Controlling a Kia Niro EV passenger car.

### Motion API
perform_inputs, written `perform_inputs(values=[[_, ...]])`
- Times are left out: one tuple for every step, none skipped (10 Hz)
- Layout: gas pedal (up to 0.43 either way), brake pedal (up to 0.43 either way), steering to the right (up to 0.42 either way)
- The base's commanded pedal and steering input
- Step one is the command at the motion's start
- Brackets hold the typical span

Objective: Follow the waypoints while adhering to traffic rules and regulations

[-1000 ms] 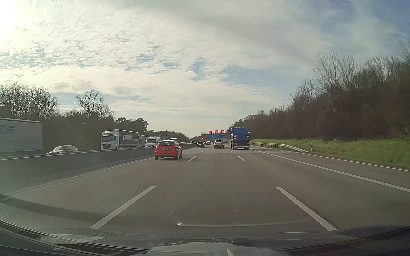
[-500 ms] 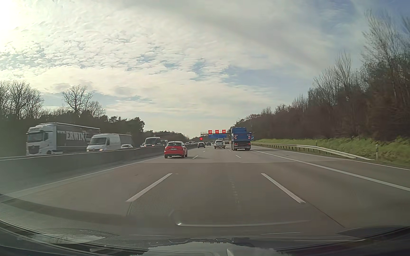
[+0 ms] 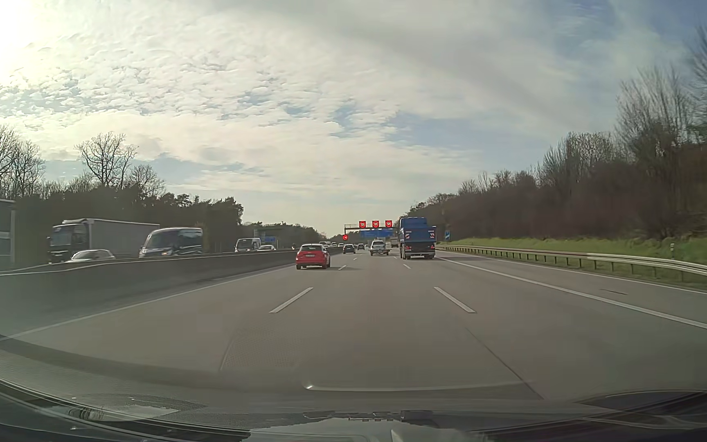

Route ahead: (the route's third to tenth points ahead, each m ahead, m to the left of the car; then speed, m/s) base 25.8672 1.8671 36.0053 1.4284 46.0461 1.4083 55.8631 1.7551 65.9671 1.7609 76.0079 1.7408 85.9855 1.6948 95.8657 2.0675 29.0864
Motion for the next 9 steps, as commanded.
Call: perform_inputs(values=[[0.35, 0.0, -0.004], [0.35, 0.0, -0.004], [0.35, 0.0, -0.003], [0.35, 0.0, -0.003], [0.35, 0.0, -0.003], [0.35, 0.0, -0.003], [0.35, 0.0, -0.003], [0.35, 0.0, -0.002], [0.35, 0.0, -0.001]])
